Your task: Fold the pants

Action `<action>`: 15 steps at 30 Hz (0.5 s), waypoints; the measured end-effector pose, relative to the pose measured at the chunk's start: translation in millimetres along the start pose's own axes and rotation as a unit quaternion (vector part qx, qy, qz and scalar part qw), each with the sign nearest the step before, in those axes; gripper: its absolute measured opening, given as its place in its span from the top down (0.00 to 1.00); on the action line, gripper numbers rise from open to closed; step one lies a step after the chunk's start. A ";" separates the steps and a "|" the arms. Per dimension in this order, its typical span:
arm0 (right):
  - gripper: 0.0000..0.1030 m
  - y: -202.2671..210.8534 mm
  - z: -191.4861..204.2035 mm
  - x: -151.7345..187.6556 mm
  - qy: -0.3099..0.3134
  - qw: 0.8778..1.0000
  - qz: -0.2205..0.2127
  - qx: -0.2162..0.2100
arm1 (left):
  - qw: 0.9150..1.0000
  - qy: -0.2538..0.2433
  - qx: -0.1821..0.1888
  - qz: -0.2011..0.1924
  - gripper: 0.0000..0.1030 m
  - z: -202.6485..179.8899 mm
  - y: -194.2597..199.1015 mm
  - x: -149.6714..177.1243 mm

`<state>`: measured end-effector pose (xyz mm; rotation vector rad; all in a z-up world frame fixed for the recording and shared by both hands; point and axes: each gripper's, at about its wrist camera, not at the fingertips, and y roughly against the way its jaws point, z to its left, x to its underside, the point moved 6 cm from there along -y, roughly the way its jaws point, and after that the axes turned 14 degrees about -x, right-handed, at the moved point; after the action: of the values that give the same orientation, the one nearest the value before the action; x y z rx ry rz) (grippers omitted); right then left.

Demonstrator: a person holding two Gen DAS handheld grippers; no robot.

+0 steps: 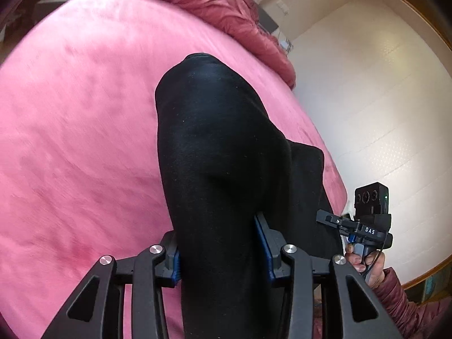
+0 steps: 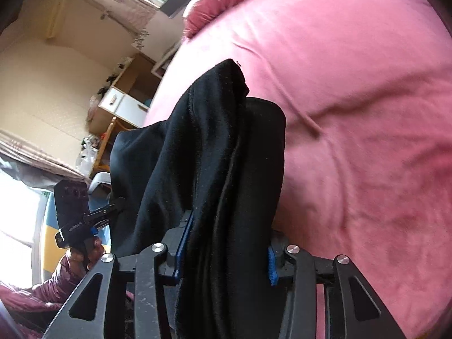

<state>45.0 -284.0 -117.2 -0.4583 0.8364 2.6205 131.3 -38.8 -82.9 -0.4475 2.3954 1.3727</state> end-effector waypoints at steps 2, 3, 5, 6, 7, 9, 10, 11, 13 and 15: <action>0.58 -12.2 13.7 -16.7 0.017 1.000 -0.003 -0.008 | 1.000 0.001 -0.007 -0.017 0.59 9.4 11.7 -10.2; 0.58 -17.8 19.4 -24.2 0.023 1.000 -0.003 -0.010 | 1.000 0.000 -0.010 -0.025 0.59 12.7 16.5 -15.7; 0.58 -31.9 30.7 -43.2 0.036 0.999 -0.004 -0.015 | 0.999 0.002 -0.020 -0.042 0.58 22.8 25.2 -34.3; 0.58 -39.6 35.3 -53.0 0.042 0.999 -0.004 -0.016 | 0.999 0.003 -0.024 -0.046 0.58 27.5 27.0 -41.6; 0.58 -48.3 39.4 -63.9 0.047 0.999 -0.003 -0.017 | 0.998 0.005 -0.031 -0.050 0.58 34.2 27.4 -51.4; 0.58 -64.4 46.9 -82.8 0.055 0.998 0.001 -0.017 | 0.997 0.009 -0.045 -0.058 0.58 46.7 25.4 -72.2; 0.58 -73.0 50.0 -93.2 0.060 0.998 0.003 -0.015 | 0.997 0.011 -0.050 -0.059 0.58 50.8 23.6 -80.0; 0.58 -81.5 52.2 -103.7 0.062 0.998 0.004 -0.014 | 0.996 0.015 -0.057 -0.060 0.58 56.9 21.3 -89.9; 0.58 -94.6 51.1 -120.8 0.062 0.998 0.003 -0.012 | 0.996 0.017 -0.069 -0.062 0.58 66.0 17.5 -105.3; 0.58 -108.7 49.1 -133.7 0.060 0.998 0.004 -0.007 | 0.995 0.020 -0.081 -0.056 0.57 75.8 8.8 -118.0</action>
<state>199.6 -202.0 -78.5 -0.6223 0.8580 2.6298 243.1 43.3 -60.0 -0.6480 2.2610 1.5250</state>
